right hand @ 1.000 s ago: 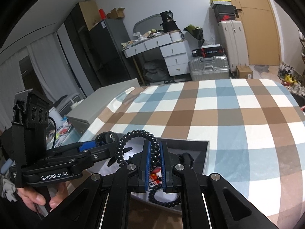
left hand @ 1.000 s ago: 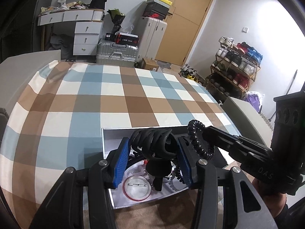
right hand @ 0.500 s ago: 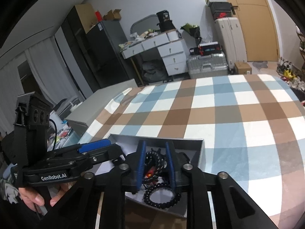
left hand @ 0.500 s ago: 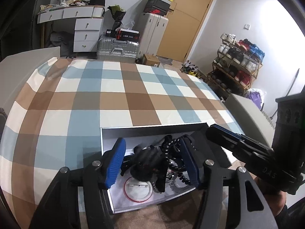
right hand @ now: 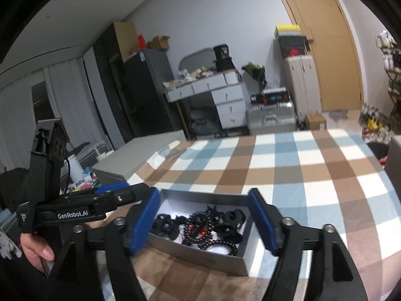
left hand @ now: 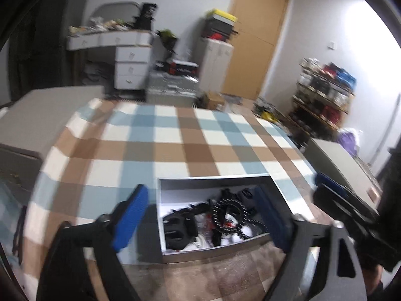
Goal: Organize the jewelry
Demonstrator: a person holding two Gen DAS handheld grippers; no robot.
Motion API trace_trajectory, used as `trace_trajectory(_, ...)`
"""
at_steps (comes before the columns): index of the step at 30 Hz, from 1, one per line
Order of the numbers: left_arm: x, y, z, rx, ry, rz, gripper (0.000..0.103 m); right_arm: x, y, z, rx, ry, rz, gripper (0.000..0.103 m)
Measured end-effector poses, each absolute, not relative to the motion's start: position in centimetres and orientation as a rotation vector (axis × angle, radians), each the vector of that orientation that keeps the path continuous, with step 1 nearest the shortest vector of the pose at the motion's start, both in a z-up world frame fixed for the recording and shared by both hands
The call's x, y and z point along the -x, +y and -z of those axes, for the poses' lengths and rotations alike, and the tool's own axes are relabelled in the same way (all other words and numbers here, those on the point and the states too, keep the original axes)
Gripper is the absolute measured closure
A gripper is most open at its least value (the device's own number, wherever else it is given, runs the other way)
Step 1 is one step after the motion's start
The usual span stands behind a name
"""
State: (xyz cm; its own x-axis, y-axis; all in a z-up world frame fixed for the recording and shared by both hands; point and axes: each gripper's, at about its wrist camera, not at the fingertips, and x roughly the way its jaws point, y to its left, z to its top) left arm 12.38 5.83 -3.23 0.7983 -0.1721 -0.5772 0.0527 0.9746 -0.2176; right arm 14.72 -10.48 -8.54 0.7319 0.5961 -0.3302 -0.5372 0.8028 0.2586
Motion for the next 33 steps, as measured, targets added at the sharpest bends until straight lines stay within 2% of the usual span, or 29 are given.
trace_trajectory(3, -11.4, 6.2, 2.6, 0.178, 0.581, 0.06, 0.016, -13.3, -10.9, 8.1, -0.16, 0.347, -0.621, 0.009)
trace_trajectory(8, -10.0, 6.5, 1.8, 0.149, 0.508, 0.009, 0.009, -11.4, -10.6, 7.9, -0.133, 0.288, -0.625, 0.0)
trace_trajectory(11, -8.6, 6.5, 1.4, 0.138, 0.435, -0.041, 0.001, -10.4, -10.4, 7.7, -0.108, 0.252, -0.616, 0.0)
trace_trajectory(19, -7.0, 6.2, 1.8, 0.108, 0.37, -0.072, 0.001, -8.7, -10.6, 7.9, -0.099, 0.196, -0.59, 0.0)
trace_trajectory(33, -5.3, 5.7, 5.6, 0.041, 0.315, -0.146, 0.001, -7.3, -10.4, 10.8, 0.019, 0.149, -0.486, 0.0)
